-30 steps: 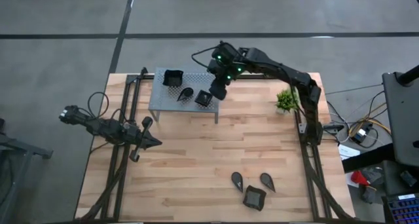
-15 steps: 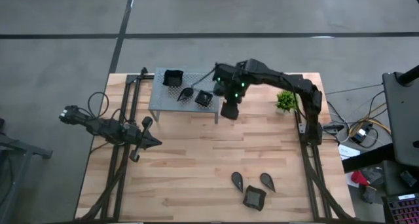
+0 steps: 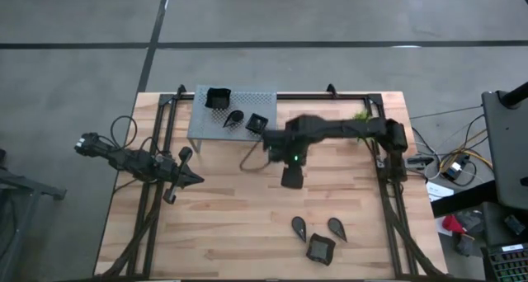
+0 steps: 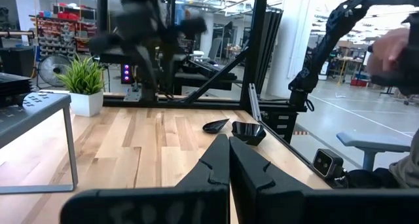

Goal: Pick & Place Mini shaped plates
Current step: Stack the black leaf-shaped plate on top of the black leaf-shaped plate on the shelf

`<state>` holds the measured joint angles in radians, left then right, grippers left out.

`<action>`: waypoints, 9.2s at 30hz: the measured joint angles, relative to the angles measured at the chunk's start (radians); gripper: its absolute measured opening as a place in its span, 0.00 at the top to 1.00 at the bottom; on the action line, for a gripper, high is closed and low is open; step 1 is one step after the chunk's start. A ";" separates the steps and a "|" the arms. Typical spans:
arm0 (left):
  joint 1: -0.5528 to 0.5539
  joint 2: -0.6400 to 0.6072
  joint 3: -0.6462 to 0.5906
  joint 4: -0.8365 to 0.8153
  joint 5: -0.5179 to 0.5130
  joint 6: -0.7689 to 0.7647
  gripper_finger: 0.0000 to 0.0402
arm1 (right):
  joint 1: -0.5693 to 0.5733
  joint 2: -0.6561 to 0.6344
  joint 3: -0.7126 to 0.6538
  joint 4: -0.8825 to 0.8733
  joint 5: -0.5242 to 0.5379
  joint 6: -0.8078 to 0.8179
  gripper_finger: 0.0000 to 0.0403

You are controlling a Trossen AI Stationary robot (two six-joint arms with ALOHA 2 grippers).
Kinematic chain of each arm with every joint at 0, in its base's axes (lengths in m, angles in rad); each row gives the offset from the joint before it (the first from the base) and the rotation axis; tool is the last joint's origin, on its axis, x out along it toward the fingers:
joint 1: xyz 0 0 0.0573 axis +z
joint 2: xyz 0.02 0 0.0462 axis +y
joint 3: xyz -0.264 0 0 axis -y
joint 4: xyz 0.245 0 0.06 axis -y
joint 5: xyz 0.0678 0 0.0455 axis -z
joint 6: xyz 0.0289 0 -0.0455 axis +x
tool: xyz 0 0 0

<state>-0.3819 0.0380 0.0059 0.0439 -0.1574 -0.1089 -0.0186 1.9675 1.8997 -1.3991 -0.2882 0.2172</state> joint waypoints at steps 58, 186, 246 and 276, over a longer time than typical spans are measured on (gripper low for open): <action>0.000 0.000 0.000 0.000 0.000 0.000 1.00 | 0.362 0.053 -0.452 0.677 0.089 -0.511 0.64; 0.000 0.000 0.000 0.000 0.000 0.000 1.00 | -0.359 0.292 0.456 0.509 0.078 -0.331 0.98; 0.000 0.000 0.000 0.000 0.000 0.000 1.00 | -0.357 0.267 0.449 0.369 0.078 -0.330 0.74; 0.000 0.000 0.000 0.000 0.000 0.000 1.00 | 0.038 0.186 0.449 -0.120 0.070 -0.346 0.97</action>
<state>-0.3817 0.0380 0.0059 0.0437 -0.1574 -0.1089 0.0192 2.1536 2.3486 -1.5192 -0.2184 -0.1283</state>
